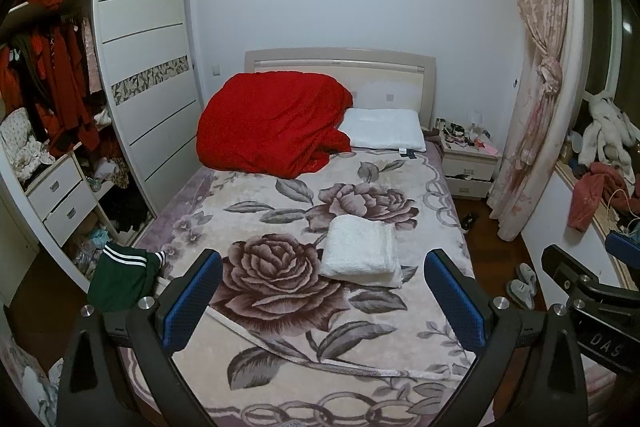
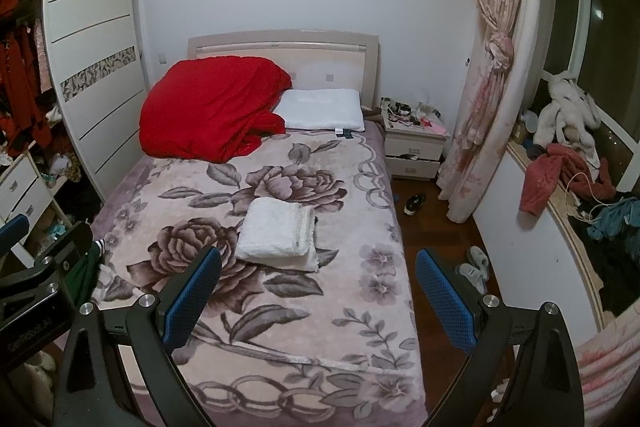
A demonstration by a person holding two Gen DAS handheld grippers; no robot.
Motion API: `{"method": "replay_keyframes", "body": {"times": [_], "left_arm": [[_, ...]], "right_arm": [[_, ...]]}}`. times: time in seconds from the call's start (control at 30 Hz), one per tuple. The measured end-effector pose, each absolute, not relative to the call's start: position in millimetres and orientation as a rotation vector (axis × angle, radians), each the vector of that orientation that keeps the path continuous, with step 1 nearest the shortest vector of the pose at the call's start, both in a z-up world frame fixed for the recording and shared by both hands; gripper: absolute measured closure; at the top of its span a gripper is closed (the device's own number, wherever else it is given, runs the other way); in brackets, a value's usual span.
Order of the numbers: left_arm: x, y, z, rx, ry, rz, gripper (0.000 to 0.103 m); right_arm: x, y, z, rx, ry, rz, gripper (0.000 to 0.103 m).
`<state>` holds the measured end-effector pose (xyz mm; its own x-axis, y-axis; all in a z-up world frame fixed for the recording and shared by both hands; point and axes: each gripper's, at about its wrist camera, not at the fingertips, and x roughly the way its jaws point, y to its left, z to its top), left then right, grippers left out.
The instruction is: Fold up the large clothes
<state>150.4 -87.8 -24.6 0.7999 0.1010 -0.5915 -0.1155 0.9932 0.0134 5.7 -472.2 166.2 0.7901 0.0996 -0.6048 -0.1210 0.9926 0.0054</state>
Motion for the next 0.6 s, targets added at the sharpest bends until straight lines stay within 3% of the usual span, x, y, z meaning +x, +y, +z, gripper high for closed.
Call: {"method": "replay_keyframes", "body": {"times": [0.6], "left_arm": [[151.9, -90.2, -20.3, -0.028, 0.630, 0.120, 0.000]], "right_arm": [[5.6, -473.1, 166.0, -0.033, 0.645, 0.118, 0.004]]}}
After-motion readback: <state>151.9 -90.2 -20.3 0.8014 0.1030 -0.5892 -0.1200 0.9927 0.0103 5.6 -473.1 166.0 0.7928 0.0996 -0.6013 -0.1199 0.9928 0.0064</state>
